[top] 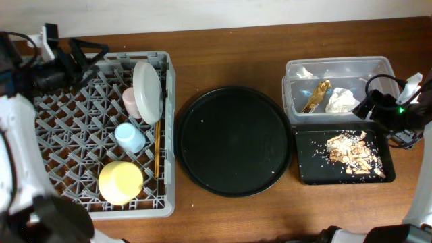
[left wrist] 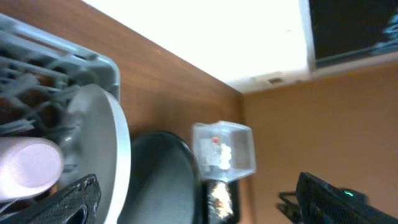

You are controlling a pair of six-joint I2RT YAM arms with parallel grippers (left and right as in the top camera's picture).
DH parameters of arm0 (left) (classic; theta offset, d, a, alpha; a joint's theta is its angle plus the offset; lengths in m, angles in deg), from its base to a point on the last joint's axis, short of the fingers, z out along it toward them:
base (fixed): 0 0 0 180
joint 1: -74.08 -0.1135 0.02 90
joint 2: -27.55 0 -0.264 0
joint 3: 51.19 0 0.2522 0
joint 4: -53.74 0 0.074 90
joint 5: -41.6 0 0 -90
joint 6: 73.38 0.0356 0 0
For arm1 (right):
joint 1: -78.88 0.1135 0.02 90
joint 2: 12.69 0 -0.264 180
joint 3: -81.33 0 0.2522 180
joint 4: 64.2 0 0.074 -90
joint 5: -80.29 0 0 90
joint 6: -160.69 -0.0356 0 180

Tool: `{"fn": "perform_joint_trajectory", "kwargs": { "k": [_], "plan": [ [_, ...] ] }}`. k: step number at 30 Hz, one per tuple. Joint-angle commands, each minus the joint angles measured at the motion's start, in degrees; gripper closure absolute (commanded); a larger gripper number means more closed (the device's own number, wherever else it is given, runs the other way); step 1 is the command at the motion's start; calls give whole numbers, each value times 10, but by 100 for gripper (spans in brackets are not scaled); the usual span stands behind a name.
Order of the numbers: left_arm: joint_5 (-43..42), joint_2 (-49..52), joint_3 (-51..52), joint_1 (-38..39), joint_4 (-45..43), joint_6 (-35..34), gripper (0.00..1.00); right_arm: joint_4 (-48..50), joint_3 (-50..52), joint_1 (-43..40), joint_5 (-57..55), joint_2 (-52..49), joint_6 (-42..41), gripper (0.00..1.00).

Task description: Sort waste into correct bins and load items into the dishwasher rack

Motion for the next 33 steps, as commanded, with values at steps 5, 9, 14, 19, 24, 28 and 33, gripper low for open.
{"fn": "perform_joint_trajectory", "kwargs": {
  "k": [5, 9, 14, 19, 24, 28, 33],
  "plan": [
    [407, -120, -11, 26, 88, 1, 0, 0, -9, -2, -5, 0, -4, 1],
    [422, -129, -11, 26, 96, 1, 0, 0, -9, -2, -5, 0, -4, 1],
    [422, -129, -11, 26, 96, 1, 0, 0, -9, -2, -5, 0, -4, 1],
    [422, -129, -11, 26, 96, 1, 0, 0, -8, 12, -5, 10, -4, 1],
    [422, -129, -11, 26, 96, 1, 0, 0, -8, 107, -5, 87, -4, 1],
    [422, -129, -11, 26, 96, 1, 0, 0, -8, 243, -5, 164, -4, 1],
    [422, -129, -11, 26, 97, 1, 0, 0, -8, 414, -5, 272, -4, 1]
  ]
}}
